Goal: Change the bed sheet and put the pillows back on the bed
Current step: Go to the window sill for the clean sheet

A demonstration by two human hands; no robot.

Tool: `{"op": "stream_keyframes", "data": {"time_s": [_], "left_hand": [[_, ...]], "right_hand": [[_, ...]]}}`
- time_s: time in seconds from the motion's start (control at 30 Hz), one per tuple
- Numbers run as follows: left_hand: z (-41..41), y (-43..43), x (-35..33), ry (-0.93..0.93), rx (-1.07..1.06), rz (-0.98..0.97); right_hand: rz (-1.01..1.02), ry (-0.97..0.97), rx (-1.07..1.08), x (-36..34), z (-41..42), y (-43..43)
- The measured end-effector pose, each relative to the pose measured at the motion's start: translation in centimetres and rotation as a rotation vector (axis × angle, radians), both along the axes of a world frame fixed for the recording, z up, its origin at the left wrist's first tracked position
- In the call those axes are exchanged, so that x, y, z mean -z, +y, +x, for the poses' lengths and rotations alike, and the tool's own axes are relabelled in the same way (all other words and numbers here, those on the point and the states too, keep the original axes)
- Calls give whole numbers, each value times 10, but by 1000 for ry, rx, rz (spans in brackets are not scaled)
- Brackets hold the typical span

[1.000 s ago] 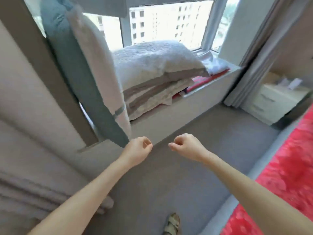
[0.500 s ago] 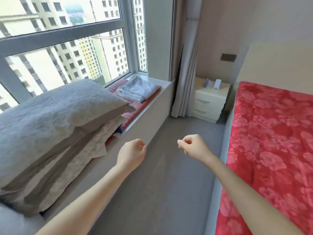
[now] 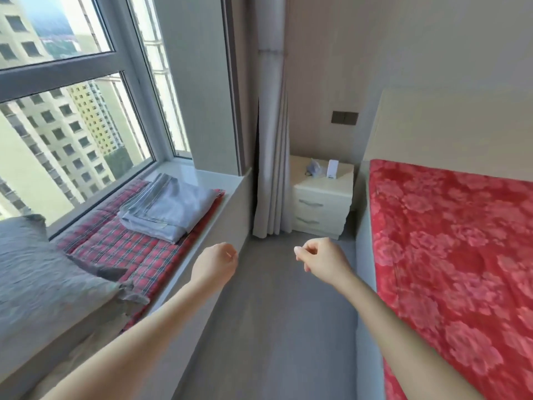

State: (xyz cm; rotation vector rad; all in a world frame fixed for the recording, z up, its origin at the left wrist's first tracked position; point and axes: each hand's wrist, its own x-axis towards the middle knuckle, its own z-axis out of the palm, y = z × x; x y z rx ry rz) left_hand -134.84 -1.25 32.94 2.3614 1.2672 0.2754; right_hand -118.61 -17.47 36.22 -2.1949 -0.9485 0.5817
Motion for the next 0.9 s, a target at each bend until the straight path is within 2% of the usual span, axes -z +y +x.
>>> {"op": "stream_keyframes", "data": {"time_s": [0.2, 0.37, 0.6, 0.73, 0.9], "left_hand": [[97, 109, 17, 86, -30, -42], [143, 195, 47, 104, -168, -100], [143, 310, 92, 67, -554, -300], [120, 360, 109, 16, -797, -357], [71, 427, 162, -192, -1228, -577]], "right_hand": [[-33, 26, 13, 8, 92, 100], [-74, 57, -66, 32, 157, 205], [-220, 52, -377, 68, 207, 379], [-267, 76, -446, 93, 213, 469], [-371, 103, -519, 140, 189, 561]]}}
